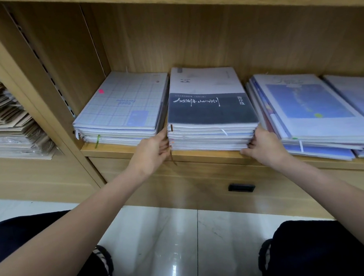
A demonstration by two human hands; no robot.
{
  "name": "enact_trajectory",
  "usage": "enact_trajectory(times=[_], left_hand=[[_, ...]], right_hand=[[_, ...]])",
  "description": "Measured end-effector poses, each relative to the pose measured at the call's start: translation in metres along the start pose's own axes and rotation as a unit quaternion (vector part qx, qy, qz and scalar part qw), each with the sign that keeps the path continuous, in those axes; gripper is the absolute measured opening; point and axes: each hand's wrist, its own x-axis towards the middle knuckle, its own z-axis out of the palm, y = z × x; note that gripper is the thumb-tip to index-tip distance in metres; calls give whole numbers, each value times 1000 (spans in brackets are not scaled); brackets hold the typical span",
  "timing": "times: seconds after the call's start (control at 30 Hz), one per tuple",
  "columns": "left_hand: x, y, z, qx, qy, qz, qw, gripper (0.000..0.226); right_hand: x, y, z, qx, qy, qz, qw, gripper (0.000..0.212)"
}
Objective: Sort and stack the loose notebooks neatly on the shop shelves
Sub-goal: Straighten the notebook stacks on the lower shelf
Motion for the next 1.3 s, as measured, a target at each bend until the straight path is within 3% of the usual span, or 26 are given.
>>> enact_trajectory(times=[0.13,0.33,0.7,0.9,0.97,1.03,1.13,1.3], left_hand=[[2,2,3,-18,21,1,1000,59],[3,0,6,49,68,31,996,48],[10,-4,8,65,122,28,990,46],[9,-3,7,97,123,27,987,44],[9,0,5,81,115,12,990,43],[9,4,2,40,83,-4,996,46],[5,16,-4,-87,22,-34,995,62],[-1,31,-12,-217,-29,-31,975,88]], right_hand=[[1,0,2,-4,11,7,1000,68],[1,1,1,-1,15,8,1000,65],[-2,-15,-1,-1,34,9,999,35],[-8,-22,-4,2,22,5,1000,34],[-9,-25,-6,1,9,13,1000,38],[-8,-27,-9,7,-18,27,999,63],[-5,-27,-14,109,-59,27,992,88],[-8,-31,-18,292,-63,22,954,89]])
